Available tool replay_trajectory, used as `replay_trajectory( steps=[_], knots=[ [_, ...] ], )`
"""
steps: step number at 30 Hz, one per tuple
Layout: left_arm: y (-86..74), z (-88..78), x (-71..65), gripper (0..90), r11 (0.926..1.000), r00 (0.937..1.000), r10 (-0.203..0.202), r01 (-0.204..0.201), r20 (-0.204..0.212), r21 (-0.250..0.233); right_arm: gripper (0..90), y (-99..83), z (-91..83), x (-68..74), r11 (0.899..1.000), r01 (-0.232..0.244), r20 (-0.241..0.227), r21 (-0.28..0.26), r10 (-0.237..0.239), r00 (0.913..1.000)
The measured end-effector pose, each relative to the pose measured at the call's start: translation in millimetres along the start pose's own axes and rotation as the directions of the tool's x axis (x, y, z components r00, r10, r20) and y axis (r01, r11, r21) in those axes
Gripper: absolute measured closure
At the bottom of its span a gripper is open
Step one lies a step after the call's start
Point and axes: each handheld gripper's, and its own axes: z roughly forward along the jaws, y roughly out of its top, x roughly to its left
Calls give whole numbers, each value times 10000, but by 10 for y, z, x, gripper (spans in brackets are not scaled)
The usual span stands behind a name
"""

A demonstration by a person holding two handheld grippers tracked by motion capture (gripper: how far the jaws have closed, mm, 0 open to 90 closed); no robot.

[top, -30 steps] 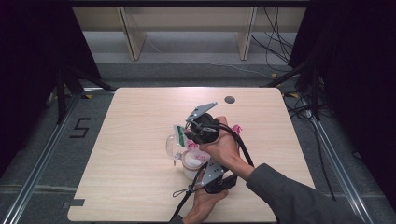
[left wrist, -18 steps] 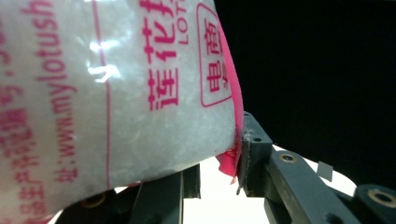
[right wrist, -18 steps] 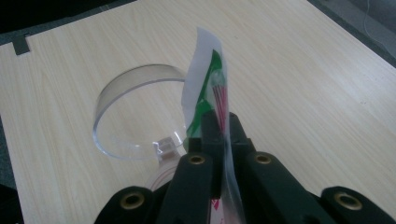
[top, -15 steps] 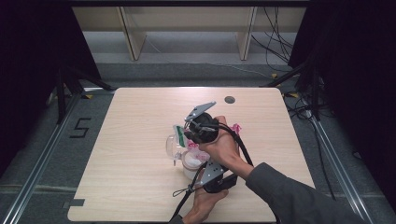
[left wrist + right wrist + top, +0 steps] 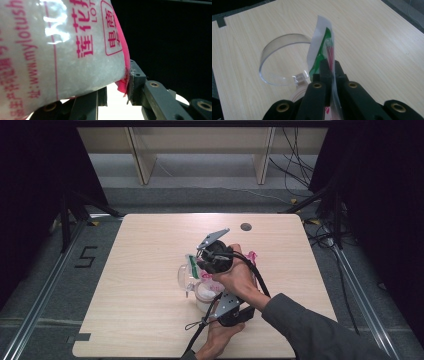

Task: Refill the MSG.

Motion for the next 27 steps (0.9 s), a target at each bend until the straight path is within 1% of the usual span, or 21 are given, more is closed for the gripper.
replay_trajectory(
  steps=[1, 3, 4, 5, 7, 8, 9, 10, 11, 12, 13, 14, 15, 17, 19, 21, 22, 24, 25, 26, 27],
  knots=[
    [-6, 13, 1, 732, 9998, 10000, -39, 40, 74, -184, 900, -5, 13, 1, 10000, 33, 85, -91, -33, 10000],
    [-2, 18, 1, 732, 9997, 9999, -81, 84, 104, -249, 900, -5, 15, 6, 10000, -35, 43, -47, 35, 10000],
    [7, -1, -1, 731, 10000, 10000, -32, 32, 6, -36, 900, -4, 16, 6, 10000, -36, 18, -38, 36, 10000],
    [7, 0, -6, 731, 9999, 9999, -91, 91, 49, -106, 900, 1, 6, -1, 10000, -18, -45, 23, 19, 10000],
    [9, -2, -13, 731, 9998, 9998, -175, 176, 78, -133, 900, 2, 3, 3, 9998, -187, 54, 95, 187, 9998],
    [13, -5, -16, 731, 9998, 9998, -189, 189, 66, -87, 900, 1, 10, 1, 10000, -86, -4, 50, 86, 10000],
    [14, -6, -17, 731, 9999, 9999, -149, 149, 33, -45, 900, -6, 30, 10, 9999, -56, 140, -138, 58, 9999],
    [13, -7, -12, 731, 10000, 10000, -53, 54, 55, -22, 900, -3, 21, 7, 9999, -91, 128, 46, 91, 9999],
    [12, -3, -15, 731, 9999, 9999, -93, 94, 69, -95, 900, -3, 23, 5, 10000, -15, 21, -5, 16, 10000],
    [11, -5, -11, 731, 10000, 10000, -21, 21, 61, -74, 900, 1, 9, 2, 10000, -62, -73, 71, 63, 10000],
    [11, -4, -18, 731, 9999, 9999, -101, 102, 73, -137, 900, 1, 7, 1, 10000, -55, -29, 34, 55, 10000],
    [10, -1, -18, 731, 9997, 9999, -115, 118, 108, -201, 900, 2, 0, 4, 9998, -190, 57, 110, 189, 9998],
    [8, 0, -16, 731, 9998, 9999, -95, 97, 112, -197, 900, 2, -1, 5, 9998, -183, 52, 106, 183, 9998],
    [-1, 2, -7, 732, 9999, 10000, -14, 15, 70, -157, 900, 7, 4, -20, 9995, 280, -54, -126, -281, 9996],
    [-6, 4, -3, 733, 9999, 10000, 6, -6, 26, -121, 900, 8, 2, -12, 9994, 245, 30, -264, -244, 9997],
    [-7, 8, 1, 734, 9999, 10000, -24, 25, 49, -171, 900, 10, -7, -5, 9997, 185, -39, -183, -186, 9998],
    [-6, 5, 4, 734, 9999, 10000, -8, 9, 44, -139, 900, 12, -8, -7, 9994, 259, -6, -244, -259, 9997],
    [-5, 2, 7, 735, 9999, 10000, 6, -6, 8, -132, 900, 14, -17, 17, 9998, -79, 7, -179, 79, 10000],
    [-5, 4, 10, 736, 9999, 10000, -29, 29, 14, -165, 900, 19, -17, 3, 9994, 228, -8, -274, -228, 9997],
    [-2, -1, 12, 737, 9999, 10000, -21, 21, -33, -100, 900, 22, -16, 16, 9992, 97, 24, -400, -96, 10000],
    [-1, -3, 17, 737, 10000, 10000, 4, -4, -35, -87, 900, 28, -32, 19, 9996, 77, -88, -286, -80, 9999]
  ],
)
